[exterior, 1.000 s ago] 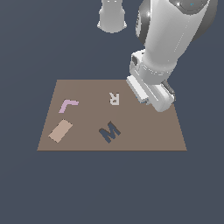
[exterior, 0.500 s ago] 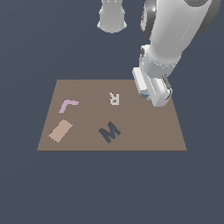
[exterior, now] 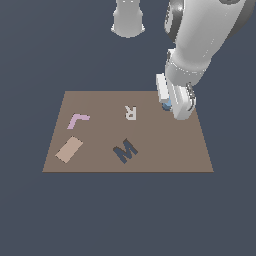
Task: Insert a designated object into the corresponding slot on a board.
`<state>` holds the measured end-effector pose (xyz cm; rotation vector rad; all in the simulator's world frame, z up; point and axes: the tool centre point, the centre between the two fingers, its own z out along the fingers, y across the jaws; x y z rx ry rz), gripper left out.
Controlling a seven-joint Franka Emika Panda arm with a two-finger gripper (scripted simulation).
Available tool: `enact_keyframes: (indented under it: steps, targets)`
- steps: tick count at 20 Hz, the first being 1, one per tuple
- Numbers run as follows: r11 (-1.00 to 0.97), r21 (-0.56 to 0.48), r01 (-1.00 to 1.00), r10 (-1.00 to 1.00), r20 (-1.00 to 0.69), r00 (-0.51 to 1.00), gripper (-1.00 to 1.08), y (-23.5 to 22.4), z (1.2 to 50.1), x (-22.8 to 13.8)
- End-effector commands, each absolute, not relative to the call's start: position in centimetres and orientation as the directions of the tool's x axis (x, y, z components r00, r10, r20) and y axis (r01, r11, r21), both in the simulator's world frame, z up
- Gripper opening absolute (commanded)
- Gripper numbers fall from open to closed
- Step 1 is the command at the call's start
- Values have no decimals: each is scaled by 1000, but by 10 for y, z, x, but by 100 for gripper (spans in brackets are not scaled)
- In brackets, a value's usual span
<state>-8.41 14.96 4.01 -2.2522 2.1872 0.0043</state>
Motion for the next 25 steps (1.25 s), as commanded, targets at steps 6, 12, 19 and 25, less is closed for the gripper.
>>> enact_keyframes:
  steps: [6,12,19,25]
  targets:
    - [-14,0,-1000,-1000,-4,14,-100,151,40,-84]
    - [-15,0,-1000,-1000,-4,15,-100,151,34,-85]
    - [-15,0,-1000,-1000,-4,15,100,151,31,-84]
    - [-15,0,-1000,-1000,-4,15,100,151,31,-84]
